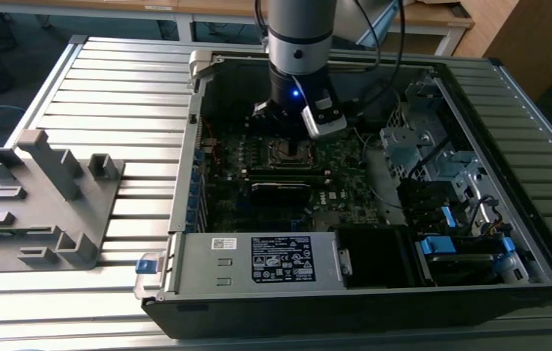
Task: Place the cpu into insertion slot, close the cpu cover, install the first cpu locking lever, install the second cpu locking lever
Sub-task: 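Install the second cpu locking lever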
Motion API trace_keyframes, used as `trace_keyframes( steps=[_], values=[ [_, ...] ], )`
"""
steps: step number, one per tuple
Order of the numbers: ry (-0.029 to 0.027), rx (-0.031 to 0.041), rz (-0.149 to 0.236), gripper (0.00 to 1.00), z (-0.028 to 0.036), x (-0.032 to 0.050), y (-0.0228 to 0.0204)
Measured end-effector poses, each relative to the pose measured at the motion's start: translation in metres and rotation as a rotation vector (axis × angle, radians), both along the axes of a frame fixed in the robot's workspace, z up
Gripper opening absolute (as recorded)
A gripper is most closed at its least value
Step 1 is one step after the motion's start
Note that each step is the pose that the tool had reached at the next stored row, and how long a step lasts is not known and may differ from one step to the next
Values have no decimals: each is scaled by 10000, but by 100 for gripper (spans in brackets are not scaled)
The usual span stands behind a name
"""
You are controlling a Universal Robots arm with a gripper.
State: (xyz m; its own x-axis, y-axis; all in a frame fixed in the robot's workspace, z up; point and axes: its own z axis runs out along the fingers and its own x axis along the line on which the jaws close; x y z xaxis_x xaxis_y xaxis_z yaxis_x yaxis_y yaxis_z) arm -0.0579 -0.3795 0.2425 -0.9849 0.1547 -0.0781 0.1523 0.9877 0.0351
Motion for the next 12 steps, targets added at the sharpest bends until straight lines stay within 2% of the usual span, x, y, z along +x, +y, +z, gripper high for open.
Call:
trace_keyframes(
  steps=[12],
  values=[
    [-19, 0, 1, 11, 0, -77, -14]
  ],
)
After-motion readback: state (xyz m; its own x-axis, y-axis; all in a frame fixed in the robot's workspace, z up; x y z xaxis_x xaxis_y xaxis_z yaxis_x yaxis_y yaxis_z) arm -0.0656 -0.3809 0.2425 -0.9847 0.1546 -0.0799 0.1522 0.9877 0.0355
